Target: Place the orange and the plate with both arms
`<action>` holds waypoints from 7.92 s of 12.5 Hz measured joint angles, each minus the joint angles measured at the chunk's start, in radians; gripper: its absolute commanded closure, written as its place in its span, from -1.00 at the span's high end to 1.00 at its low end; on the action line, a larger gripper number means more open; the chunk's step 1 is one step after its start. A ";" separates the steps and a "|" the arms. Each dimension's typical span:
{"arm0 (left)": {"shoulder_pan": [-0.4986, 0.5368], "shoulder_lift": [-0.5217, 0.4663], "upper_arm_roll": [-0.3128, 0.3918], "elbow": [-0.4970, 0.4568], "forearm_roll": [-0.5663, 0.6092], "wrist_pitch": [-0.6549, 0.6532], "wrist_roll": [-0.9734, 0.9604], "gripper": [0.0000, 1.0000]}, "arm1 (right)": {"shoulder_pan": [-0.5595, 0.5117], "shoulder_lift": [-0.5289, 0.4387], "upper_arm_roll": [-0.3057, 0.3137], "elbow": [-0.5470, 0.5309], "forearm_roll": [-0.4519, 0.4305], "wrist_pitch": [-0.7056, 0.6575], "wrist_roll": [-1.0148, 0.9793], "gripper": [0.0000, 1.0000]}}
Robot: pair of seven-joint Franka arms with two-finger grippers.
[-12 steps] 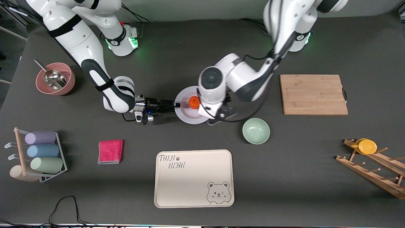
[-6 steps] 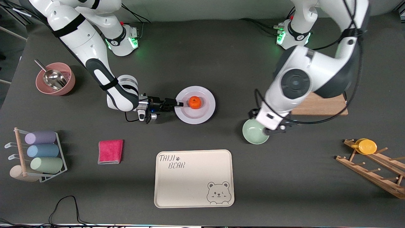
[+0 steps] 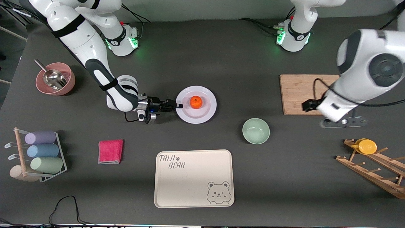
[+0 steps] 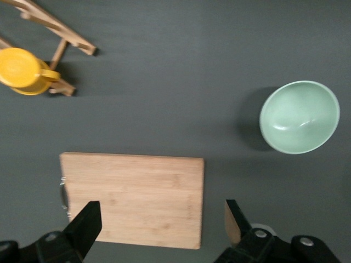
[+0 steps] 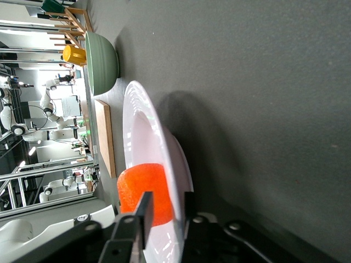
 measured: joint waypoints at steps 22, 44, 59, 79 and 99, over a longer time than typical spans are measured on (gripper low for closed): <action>0.166 -0.108 -0.065 0.005 -0.029 -0.136 0.120 1.00 | -0.009 0.011 -0.007 0.345 0.058 0.002 0.324 -1.00; 0.194 -0.119 -0.051 0.032 -0.079 -0.140 0.099 1.00 | -0.051 0.298 -0.015 1.060 -0.353 -0.096 1.077 -1.00; 0.204 -0.119 -0.047 0.033 -0.080 -0.137 0.099 1.00 | -0.034 0.586 -0.017 1.204 -0.369 0.042 0.776 -1.00; 0.204 -0.119 -0.047 0.035 -0.083 -0.133 0.099 1.00 | 0.009 0.662 -0.017 1.233 -0.427 0.061 0.708 1.00; 0.201 -0.114 -0.059 0.038 -0.085 -0.131 0.099 1.00 | -0.051 -0.190 -0.309 0.738 -1.403 -0.409 1.057 1.00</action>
